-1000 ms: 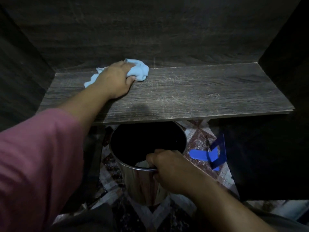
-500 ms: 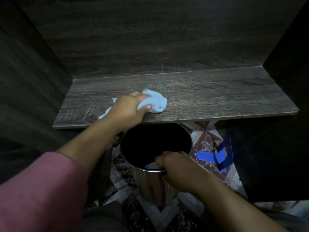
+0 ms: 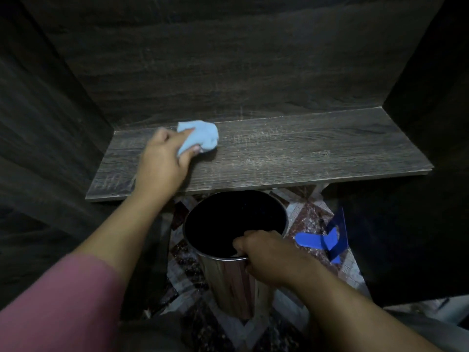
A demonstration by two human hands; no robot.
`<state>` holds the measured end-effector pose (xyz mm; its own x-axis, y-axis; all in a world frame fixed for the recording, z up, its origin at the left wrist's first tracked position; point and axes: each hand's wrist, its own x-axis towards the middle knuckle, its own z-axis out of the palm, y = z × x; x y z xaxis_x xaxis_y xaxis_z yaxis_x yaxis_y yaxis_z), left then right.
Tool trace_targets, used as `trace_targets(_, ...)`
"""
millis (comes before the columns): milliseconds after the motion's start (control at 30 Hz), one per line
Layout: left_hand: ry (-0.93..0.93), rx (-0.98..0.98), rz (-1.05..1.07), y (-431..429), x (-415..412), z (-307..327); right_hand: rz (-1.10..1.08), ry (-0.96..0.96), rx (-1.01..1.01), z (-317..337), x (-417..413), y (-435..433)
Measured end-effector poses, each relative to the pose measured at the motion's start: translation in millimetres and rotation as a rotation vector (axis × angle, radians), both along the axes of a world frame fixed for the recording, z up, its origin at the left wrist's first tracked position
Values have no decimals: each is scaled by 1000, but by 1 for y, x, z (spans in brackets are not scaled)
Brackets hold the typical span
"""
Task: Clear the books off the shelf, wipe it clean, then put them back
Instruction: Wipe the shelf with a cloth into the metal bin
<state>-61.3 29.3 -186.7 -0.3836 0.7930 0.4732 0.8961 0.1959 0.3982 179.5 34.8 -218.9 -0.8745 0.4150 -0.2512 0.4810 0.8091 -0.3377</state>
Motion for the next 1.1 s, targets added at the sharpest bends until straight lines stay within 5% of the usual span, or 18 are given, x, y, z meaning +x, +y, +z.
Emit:
trace_targets(400,48,-363,-102,84,-49,-30,-37,24,1,-8,-3,9)
trace_targets(700,119,-321,-193,13,9,-27,-1,-11,-64,-6,-2,1)
trace_targets(967,-99,-319,-337,-36,42,-13,30,-17,-97,4,-2,-7)
trace_targets(1100,-130,-73,-244,-51,50,3,26,-13,-79,7,-2,-6)
